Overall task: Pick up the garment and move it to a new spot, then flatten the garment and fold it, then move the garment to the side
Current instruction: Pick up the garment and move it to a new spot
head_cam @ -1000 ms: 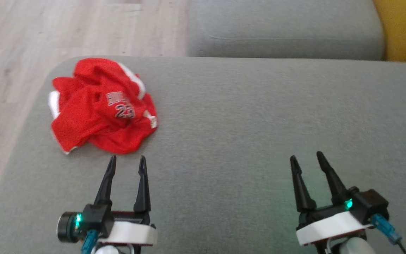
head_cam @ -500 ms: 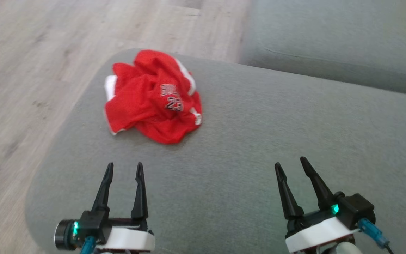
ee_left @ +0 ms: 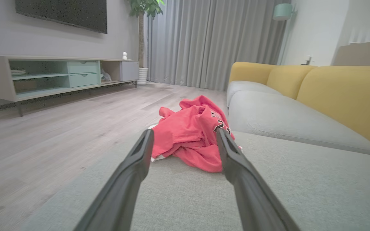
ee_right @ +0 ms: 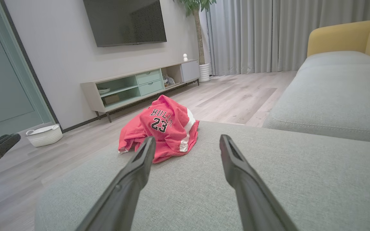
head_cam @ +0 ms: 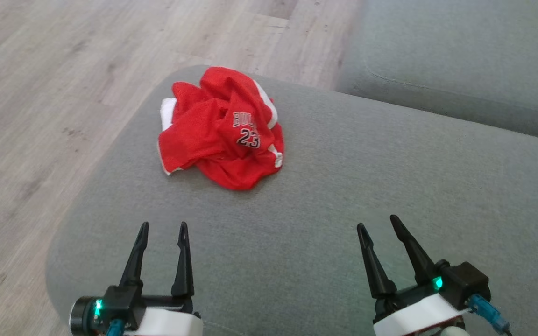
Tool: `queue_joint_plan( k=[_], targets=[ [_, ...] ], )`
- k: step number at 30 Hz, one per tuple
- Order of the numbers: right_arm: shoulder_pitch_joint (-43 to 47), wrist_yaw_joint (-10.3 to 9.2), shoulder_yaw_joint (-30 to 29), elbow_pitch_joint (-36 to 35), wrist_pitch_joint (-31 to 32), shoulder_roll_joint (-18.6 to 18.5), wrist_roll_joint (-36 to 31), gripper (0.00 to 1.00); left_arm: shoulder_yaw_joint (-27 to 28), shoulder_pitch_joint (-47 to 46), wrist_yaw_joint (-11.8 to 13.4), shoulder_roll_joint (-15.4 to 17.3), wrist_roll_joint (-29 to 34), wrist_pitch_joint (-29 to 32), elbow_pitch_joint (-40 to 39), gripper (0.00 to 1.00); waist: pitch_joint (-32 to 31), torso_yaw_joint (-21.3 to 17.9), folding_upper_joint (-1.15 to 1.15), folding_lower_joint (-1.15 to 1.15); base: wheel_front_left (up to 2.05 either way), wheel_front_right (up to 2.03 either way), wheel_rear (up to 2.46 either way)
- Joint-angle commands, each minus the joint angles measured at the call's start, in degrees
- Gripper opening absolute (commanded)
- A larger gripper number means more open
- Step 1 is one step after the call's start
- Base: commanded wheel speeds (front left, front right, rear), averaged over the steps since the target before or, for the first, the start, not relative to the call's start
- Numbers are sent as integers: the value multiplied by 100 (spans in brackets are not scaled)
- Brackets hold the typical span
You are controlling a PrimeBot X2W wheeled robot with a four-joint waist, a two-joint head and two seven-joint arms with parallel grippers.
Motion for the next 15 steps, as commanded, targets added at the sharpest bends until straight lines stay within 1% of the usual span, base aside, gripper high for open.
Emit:
queue_joint_plan(
  k=[1, 5, 8, 12, 13, 15],
  targets=[
    [-205, 43, 126, -174, -62, -43, 41, 100, 248, -275, -107, -16, 18, -55, -115, 100, 50, -128, 0, 0, 0, 0, 0],
    [-270, 43, 135, -185, -62, -43, -4, 100, 300, -785, -309, 165, 118, -55, 130, 100, 207, -409, 0, 0, 0, 0, 0],
    [-393, 43, 148, -211, -62, -43, -81, 100, 365, -1509, -484, 412, 160, 13, 406, 100, 444, -679, 0, 0, 0, 0, 0],
    [-608, 43, 131, -276, -62, -43, -170, 100, 404, -2674, -817, 819, 184, 546, 800, 100, 868, -1017, 0, 0, 0, 0, 0],
    [-608, 43, 131, -276, -62, -43, -170, 100, 404, -2674, -817, 819, 184, 546, 800, 100, 868, -1017, 0, 0, 0, 0, 0],
    [-728, 43, 109, -315, -62, -43, -210, 100, 350, -3276, -1009, 1010, 143, 976, 1103, 100, 1087, -1142, 0, 0, 0, 0, 0]
  ],
)
